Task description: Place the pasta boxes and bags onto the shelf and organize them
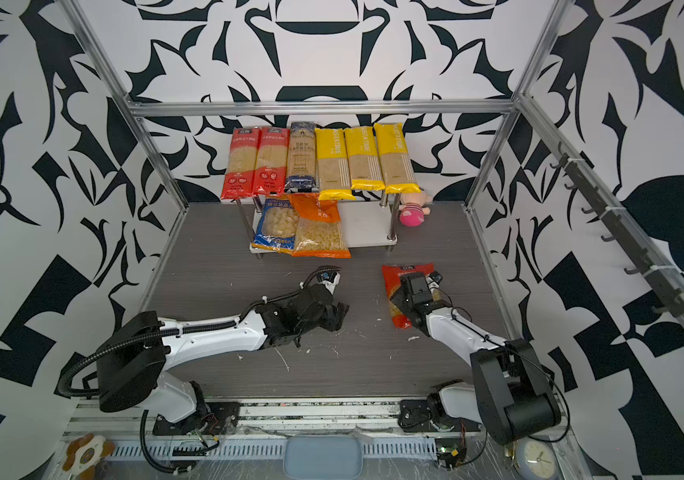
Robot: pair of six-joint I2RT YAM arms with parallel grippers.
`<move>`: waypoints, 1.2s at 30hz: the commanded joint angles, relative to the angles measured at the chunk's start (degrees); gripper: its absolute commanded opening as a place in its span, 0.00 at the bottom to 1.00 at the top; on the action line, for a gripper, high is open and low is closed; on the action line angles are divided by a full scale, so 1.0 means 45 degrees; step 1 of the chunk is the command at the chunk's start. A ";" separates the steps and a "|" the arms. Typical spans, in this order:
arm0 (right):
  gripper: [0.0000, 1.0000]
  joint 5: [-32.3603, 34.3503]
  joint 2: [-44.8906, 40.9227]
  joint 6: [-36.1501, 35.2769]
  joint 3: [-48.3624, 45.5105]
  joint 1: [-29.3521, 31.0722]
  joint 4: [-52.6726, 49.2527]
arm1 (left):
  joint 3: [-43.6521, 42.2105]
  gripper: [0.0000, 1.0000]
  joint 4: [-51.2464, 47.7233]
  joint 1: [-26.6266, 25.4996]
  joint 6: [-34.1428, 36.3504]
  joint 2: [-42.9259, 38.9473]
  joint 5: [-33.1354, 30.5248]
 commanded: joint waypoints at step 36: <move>0.65 -0.4912 0.3555 -0.4390 0.5121 -0.3925 -0.1311 | 0.0830 0.65 0.1155 -0.0328 -0.2299 0.2707 0.5653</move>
